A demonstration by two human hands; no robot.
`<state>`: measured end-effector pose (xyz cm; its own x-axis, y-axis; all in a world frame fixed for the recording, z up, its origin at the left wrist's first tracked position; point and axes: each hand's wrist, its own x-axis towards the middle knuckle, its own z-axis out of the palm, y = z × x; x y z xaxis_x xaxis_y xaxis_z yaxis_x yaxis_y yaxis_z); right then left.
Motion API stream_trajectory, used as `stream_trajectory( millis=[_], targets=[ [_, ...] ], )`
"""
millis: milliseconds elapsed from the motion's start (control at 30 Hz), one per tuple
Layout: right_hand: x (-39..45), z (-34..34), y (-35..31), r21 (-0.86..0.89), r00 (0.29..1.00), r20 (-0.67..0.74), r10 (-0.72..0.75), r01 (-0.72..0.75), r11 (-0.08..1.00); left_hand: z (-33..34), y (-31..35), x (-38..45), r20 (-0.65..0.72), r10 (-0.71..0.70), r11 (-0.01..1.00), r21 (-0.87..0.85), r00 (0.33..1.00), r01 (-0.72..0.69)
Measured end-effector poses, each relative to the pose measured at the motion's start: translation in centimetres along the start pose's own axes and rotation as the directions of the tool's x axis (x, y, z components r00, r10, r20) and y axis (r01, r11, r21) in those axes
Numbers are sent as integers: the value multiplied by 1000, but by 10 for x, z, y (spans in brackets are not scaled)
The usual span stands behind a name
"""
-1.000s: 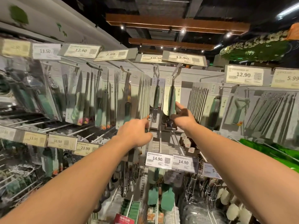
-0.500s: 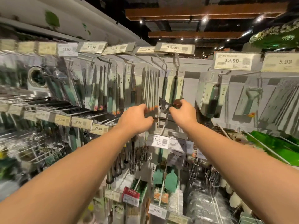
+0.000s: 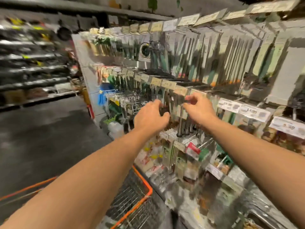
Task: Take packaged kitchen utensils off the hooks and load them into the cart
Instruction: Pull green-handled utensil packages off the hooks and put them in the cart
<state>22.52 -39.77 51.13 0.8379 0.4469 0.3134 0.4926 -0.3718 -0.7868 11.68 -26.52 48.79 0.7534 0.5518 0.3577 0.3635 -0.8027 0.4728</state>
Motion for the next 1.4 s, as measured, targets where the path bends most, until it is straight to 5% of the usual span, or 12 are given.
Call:
stream_trajectory(
  millis=[167,367,567,800,1000,1133,1400],
  targets=[
    [-71,107,-18,7,941,334,-50,50,999,-14,-107,-90,21,-253,967,-8,967,253],
    [-140,230,-19,-32,799,596,-82,126,992,-12,-231,-182,62,-559,829,25,827,559],
    [-197,347,12,-123,580,811,79,37,992,8,-333,-272,197,-711,693,38,675,720],
    [-239,448,60,-328,438,860,260,86,941,50,-421,-335,326,-820,515,62,471,855],
    [-244,499,97,-420,380,858,346,133,898,89,-478,-338,428,-805,486,77,411,871],
    [-242,522,128,-475,395,835,384,163,865,125,-492,-343,495,-806,418,87,325,904],
    [-237,550,214,-535,260,842,473,286,795,202,-497,-343,538,-830,255,127,150,959]
  ],
)
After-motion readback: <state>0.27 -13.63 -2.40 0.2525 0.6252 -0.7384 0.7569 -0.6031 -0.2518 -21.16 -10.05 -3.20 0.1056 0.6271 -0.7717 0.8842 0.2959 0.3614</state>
